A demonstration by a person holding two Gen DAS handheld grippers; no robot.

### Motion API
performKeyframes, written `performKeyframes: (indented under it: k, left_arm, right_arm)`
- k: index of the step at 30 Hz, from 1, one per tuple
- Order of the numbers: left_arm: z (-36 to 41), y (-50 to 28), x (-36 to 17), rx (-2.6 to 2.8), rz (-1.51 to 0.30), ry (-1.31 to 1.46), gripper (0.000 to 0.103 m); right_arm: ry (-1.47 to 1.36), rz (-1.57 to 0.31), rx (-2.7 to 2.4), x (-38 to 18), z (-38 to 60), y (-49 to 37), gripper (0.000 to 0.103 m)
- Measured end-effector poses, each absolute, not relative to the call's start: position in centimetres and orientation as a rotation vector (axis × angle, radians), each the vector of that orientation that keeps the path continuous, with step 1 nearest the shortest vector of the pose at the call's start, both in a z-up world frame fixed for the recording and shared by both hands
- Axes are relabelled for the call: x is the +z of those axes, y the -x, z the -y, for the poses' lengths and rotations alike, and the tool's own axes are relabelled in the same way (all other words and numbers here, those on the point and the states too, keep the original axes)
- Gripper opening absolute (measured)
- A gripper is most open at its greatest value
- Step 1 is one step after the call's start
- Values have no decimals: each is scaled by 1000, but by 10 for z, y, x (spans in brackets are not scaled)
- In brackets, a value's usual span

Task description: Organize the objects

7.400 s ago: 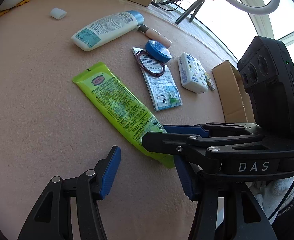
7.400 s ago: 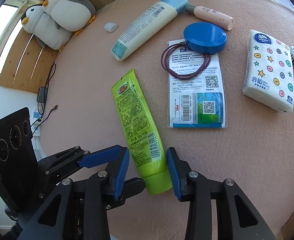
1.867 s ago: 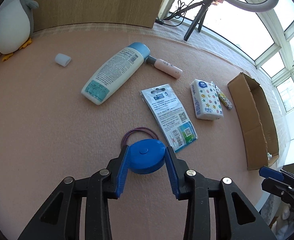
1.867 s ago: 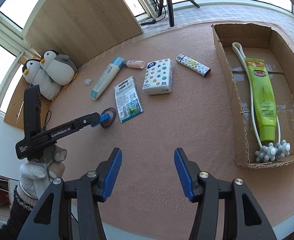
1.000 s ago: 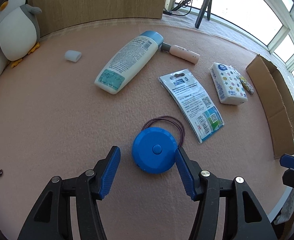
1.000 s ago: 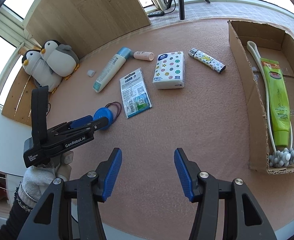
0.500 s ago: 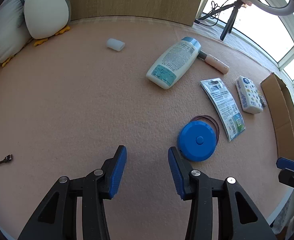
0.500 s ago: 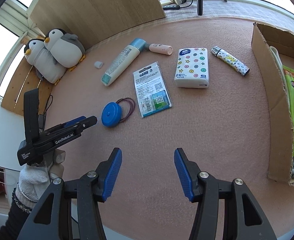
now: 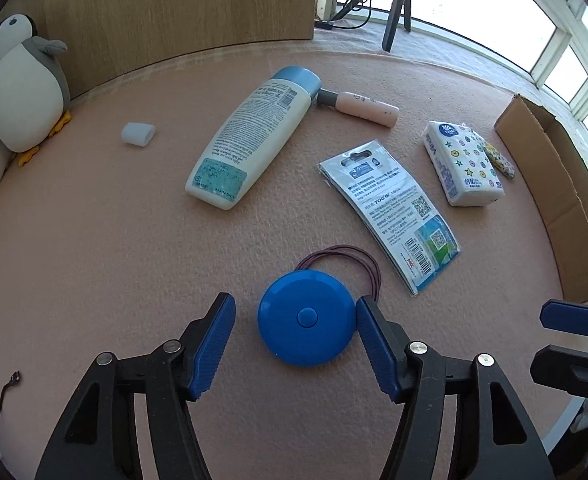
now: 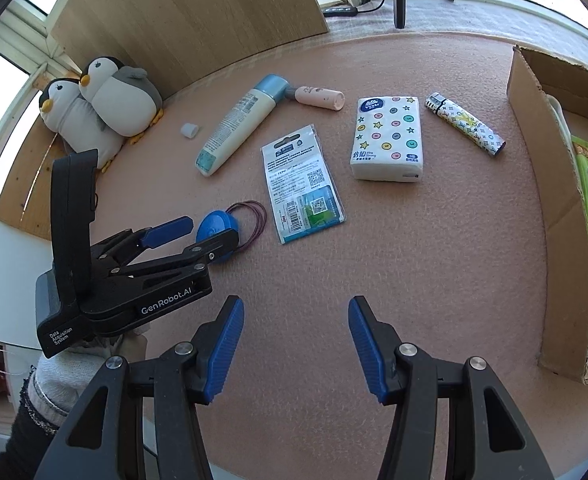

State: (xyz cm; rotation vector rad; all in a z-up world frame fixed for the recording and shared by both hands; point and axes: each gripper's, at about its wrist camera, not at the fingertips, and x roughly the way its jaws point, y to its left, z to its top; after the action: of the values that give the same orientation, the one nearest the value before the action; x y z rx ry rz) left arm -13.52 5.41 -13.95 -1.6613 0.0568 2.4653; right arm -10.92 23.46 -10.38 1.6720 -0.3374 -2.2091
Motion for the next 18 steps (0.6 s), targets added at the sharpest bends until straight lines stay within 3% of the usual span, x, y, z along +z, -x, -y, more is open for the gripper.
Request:
performKeyframes:
  k: [2, 8, 13, 18]
  left_arm:
    - [-46, 134, -140, 2475, -20, 1664, 55]
    - [-15, 124, -142, 2493, 39, 1676, 54]
    - [9, 112, -142, 2516, 54, 1680, 54]
    - [32, 100, -143, 2525, 77, 1689, 54]
  right_arm:
    - [-1673, 337, -2207, -104, -234, 111, 51]
    - [-1648, 282, -2186, -104, -217, 116, 51]
    - [-1585, 130, -2156, -104, -184, 126, 50]
    - [-1578, -21, -2089, -115, -146, 140, 37]
